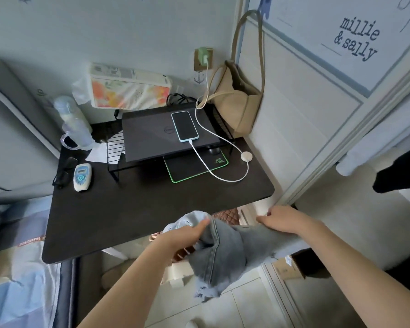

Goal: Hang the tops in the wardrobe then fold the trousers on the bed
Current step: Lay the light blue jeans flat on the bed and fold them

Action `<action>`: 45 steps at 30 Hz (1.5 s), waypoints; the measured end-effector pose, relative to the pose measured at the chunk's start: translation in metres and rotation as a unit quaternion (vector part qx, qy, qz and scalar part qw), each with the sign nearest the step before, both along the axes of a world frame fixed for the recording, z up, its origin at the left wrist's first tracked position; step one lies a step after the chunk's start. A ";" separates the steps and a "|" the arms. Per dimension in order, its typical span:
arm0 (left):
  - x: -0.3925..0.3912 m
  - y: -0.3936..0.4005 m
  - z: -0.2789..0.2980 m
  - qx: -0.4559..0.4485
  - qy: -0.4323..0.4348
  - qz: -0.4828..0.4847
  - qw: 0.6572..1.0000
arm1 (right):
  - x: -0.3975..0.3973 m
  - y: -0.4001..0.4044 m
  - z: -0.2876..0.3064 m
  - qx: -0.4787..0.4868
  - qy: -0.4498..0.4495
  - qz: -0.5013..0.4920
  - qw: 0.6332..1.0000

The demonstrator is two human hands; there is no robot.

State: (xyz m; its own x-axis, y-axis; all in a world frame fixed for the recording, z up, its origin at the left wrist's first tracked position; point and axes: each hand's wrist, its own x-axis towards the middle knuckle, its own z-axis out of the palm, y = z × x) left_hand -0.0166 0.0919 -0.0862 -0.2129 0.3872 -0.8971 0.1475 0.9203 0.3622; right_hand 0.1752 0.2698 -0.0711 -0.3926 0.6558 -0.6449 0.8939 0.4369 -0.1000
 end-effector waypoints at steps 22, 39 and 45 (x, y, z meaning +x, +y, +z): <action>0.022 0.002 0.054 0.337 0.052 0.332 0.879 | 0.028 -0.040 0.046 0.086 0.432 -0.264 0.858; 0.145 -0.203 0.178 0.456 0.127 0.398 0.785 | 0.072 -0.219 0.159 -0.036 0.656 0.149 0.739; 0.180 -0.296 0.206 0.461 0.039 0.437 0.771 | 0.061 -0.317 0.156 -0.040 0.613 0.414 0.672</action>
State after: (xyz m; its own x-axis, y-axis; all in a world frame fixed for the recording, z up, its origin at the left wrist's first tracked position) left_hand 0.1636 -0.2046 0.1194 -0.7934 0.5308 -0.2978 -0.3292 0.0373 0.9435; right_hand 0.2360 -0.0468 0.0847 -0.8693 -0.1326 0.4762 -0.4283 0.6831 -0.5916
